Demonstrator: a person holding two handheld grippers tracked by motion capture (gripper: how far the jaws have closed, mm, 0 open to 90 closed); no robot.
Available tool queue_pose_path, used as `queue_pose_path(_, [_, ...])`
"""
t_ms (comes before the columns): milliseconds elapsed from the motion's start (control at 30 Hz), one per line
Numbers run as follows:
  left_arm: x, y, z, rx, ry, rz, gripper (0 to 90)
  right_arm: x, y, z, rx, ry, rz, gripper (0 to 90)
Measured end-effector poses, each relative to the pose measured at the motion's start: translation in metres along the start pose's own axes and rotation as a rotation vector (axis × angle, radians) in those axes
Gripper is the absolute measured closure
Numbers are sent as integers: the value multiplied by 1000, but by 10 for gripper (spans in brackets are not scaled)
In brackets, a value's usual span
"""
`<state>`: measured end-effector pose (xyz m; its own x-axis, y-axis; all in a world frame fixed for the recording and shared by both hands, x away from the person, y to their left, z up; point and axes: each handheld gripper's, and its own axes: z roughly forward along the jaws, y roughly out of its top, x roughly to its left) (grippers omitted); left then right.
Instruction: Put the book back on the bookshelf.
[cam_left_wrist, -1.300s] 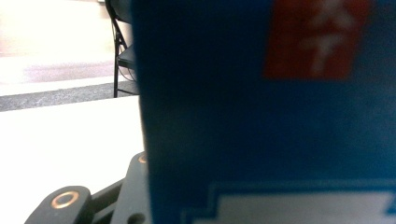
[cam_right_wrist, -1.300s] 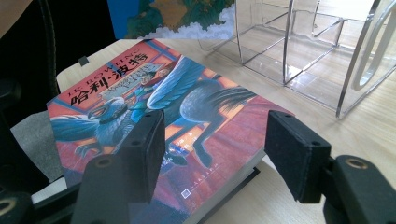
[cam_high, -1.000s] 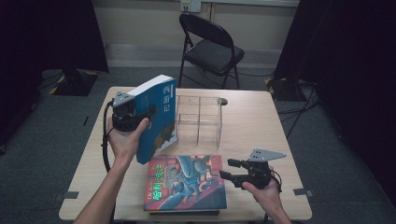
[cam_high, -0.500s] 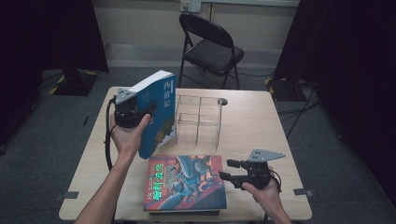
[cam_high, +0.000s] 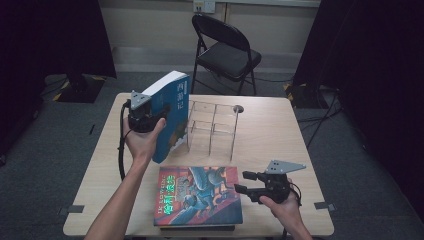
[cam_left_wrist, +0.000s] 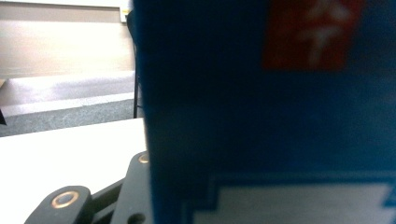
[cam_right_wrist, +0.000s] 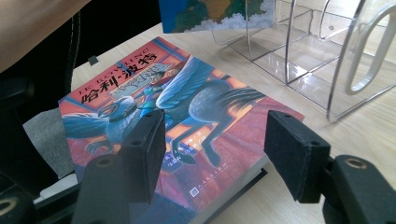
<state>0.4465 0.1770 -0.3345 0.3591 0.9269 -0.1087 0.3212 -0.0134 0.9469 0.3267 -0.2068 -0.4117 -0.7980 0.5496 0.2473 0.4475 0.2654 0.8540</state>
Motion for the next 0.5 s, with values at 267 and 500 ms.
queue_pose_path(267, [3, -17, 8, -42, -3, 11, 616, -1, 0, -2, -4, 2, 3, 389])
queue_pose_path(500, [3, -34, 14, -50, -19, 25, 616, -1, -1, 0, 2, 4, 3, 392])
